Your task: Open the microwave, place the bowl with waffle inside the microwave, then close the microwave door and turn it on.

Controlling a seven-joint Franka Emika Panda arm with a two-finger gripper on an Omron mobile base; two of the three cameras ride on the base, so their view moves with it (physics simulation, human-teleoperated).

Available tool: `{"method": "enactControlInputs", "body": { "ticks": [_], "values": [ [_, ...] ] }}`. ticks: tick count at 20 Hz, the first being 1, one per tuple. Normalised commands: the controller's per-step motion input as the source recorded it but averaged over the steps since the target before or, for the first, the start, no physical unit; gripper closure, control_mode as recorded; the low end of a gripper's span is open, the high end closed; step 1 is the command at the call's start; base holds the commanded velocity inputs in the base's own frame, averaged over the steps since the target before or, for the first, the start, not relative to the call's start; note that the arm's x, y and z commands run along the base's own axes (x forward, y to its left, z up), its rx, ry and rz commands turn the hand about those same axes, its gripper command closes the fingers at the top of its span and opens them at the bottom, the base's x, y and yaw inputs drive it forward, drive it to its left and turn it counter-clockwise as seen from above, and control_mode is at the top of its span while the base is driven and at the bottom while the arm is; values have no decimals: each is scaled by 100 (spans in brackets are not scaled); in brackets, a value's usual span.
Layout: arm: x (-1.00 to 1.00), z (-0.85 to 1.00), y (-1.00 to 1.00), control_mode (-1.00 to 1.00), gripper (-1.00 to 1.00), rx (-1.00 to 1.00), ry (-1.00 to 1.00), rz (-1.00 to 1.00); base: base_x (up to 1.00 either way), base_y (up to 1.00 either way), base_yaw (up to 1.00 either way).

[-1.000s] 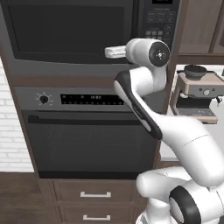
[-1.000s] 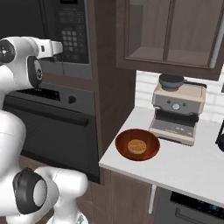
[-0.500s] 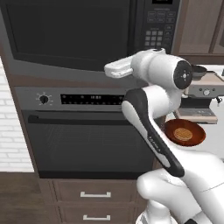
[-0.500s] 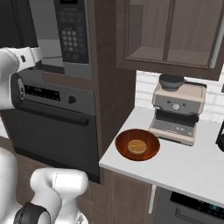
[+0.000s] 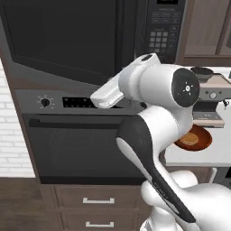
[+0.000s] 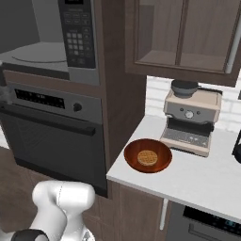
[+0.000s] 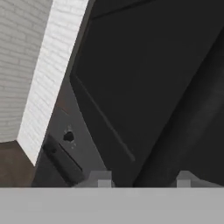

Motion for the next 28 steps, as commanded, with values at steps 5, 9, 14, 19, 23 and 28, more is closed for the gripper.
{"method": "enactControlInputs", "body": {
  "ticks": [5,9,14,19,23,28],
  "values": [
    [-78,-1,100,-100,100,-54,18,5,0,0,0],
    [-70,-20,100,-100,100,-50,5,6,0,0,0],
    [-89,-54,62,-100,-100,-32,-6,15,0,0,0],
    [-24,-91,-99,-100,-100,13,0,19,0,0,0],
    [-88,-81,-100,-100,-100,30,-10,21,0,0,0],
    [-100,-88,-100,-100,-100,29,-23,18,0,0,0]
  ]
}}
